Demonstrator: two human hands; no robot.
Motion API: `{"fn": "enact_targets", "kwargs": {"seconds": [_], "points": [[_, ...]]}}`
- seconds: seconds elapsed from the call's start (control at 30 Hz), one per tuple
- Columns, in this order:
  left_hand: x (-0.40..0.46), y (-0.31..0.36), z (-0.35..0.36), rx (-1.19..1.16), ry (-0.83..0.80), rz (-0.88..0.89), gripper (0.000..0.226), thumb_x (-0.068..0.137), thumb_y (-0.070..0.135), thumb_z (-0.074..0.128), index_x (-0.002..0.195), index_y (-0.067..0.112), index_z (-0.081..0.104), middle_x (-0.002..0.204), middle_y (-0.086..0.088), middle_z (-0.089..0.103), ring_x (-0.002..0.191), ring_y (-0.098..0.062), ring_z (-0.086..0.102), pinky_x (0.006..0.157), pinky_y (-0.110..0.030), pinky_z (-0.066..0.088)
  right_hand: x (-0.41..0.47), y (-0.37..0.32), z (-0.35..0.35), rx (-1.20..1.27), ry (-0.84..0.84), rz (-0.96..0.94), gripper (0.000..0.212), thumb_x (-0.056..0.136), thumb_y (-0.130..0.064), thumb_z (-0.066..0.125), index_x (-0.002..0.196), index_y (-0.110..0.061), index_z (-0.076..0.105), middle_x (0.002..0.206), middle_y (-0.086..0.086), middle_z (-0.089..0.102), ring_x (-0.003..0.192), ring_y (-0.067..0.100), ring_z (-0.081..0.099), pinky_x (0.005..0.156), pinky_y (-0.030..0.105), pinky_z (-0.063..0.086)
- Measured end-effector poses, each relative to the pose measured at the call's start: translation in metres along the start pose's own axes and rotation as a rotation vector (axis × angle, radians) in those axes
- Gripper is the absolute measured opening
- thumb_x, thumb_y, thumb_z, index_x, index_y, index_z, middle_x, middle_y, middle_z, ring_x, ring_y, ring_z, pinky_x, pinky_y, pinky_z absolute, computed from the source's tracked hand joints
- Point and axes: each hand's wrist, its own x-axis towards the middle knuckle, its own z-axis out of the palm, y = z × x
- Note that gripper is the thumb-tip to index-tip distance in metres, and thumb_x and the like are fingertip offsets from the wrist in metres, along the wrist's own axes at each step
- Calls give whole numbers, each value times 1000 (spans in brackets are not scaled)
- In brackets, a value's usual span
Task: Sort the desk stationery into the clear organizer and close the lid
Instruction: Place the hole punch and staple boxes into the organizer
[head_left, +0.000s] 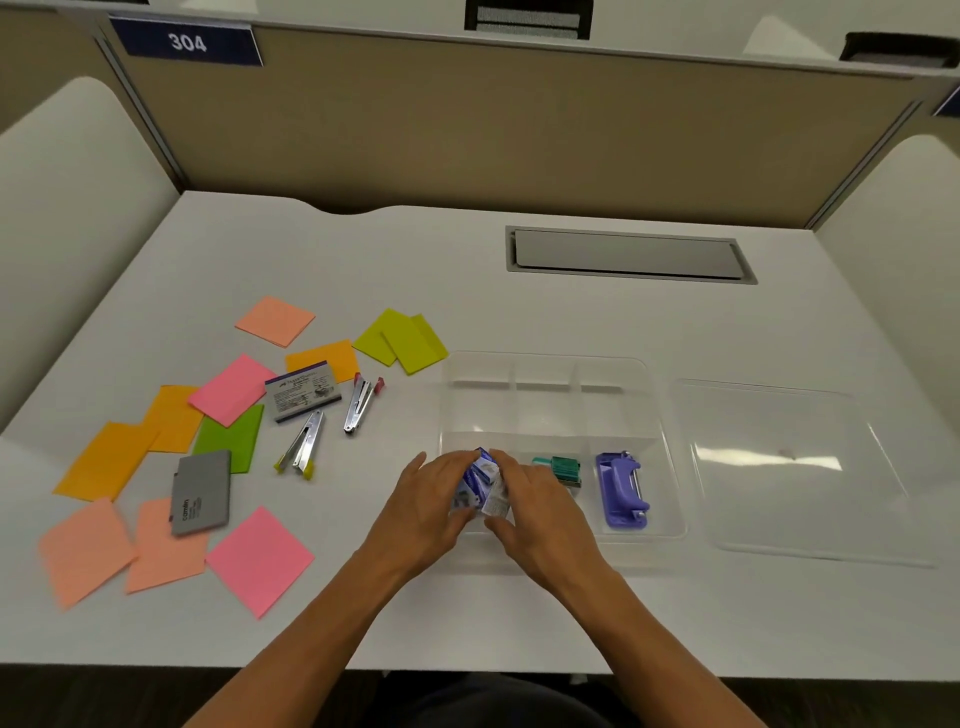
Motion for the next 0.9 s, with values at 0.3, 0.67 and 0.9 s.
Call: {"fn": "enact_targets", "kwargs": {"seconds": [0.3, 0.67, 0.9], "points": [[-5, -9, 8, -121, 32, 5, 68, 91, 35, 59, 147, 16, 27, 154, -5, 31, 142, -19, 28, 119, -25, 15, 1, 0, 4, 61, 29, -36, 72, 89, -52, 59, 149, -28, 28, 149, 1, 43, 133, 21, 44, 109, 34, 35], [-16, -33, -7, -31, 339, 132, 56, 87, 37, 64, 136, 17, 47, 143, -3, 47, 143, -16, 22, 111, -27, 20, 20, -27, 1, 82, -3, -119, 71, 93, -53, 52, 152, -36, 17, 159, -4, 26, 145, 21, 27, 115, 42, 27], [-26, -61, -27, -46, 402, 28, 55, 87, 31, 66, 137, 20, 46, 146, 0, 42, 144, -18, 21, 115, -32, 22, 43, -66, 3, 31, 43, -275, 71, 94, -44, 57, 152, -34, 17, 158, -3, 28, 143, 20, 28, 113, 38, 30]]}}
